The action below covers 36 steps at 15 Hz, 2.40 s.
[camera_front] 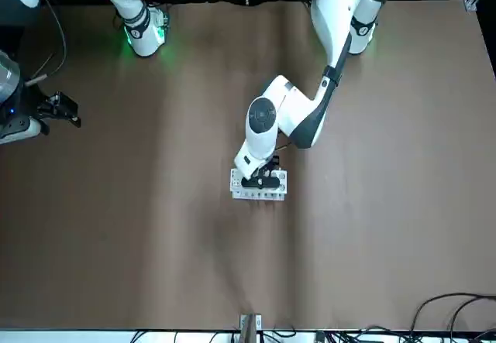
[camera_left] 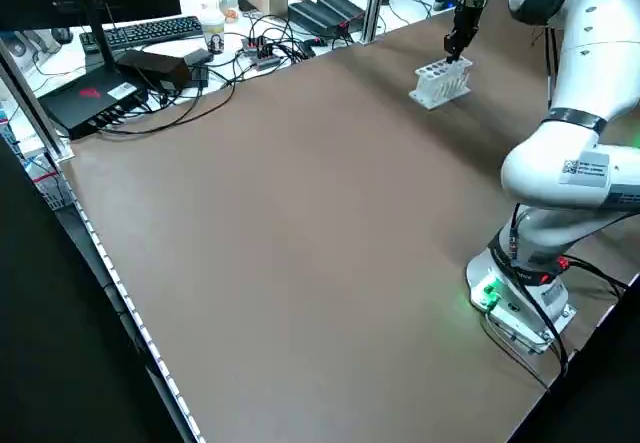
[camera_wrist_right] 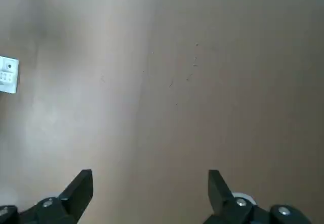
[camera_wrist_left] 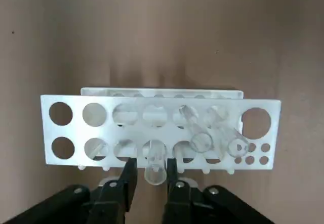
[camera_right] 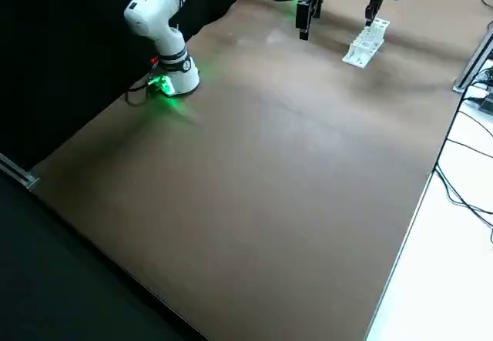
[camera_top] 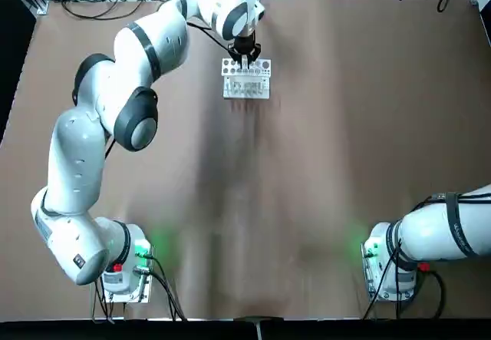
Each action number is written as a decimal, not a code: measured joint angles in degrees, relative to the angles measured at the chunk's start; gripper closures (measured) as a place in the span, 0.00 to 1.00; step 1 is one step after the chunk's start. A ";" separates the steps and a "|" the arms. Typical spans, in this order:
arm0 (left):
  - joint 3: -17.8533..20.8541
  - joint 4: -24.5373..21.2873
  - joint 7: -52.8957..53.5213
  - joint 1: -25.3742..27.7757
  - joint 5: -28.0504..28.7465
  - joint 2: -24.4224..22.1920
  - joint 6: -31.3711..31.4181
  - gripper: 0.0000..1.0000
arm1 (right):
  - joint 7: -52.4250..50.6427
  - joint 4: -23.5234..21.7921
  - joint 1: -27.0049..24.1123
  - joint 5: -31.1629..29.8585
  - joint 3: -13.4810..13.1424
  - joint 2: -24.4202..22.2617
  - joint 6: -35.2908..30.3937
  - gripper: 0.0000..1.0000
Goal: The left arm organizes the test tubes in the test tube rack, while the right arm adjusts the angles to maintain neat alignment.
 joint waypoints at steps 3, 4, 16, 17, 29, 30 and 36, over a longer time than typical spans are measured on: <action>0.01 0.00 0.00 0.00 0.00 0.00 0.00 0.69 | -0.01 0.00 0.00 0.00 0.01 0.00 0.00 0.00; 0.01 0.00 0.00 0.00 0.00 0.01 0.00 0.69 | -0.01 0.00 0.00 0.00 0.02 0.00 0.00 0.00; 0.01 0.00 -0.06 0.00 0.00 0.35 0.00 0.72 | -0.03 0.00 0.00 0.00 0.04 0.00 0.00 0.00; 0.02 0.00 -0.06 0.00 0.00 0.35 0.00 0.72 | -0.03 0.00 0.00 0.00 0.04 0.00 0.00 0.00; 0.02 0.00 -0.07 0.00 0.00 0.35 0.00 0.79 | -0.05 0.00 0.00 0.00 0.04 0.01 0.00 0.00; 0.02 0.00 -0.07 0.00 0.00 0.35 0.00 0.79 | -0.05 0.00 0.00 0.00 0.04 0.01 0.00 0.00; 0.02 0.00 -0.07 0.00 0.00 0.35 1.40 0.77 | -0.06 0.00 0.00 0.00 0.04 0.01 0.00 0.00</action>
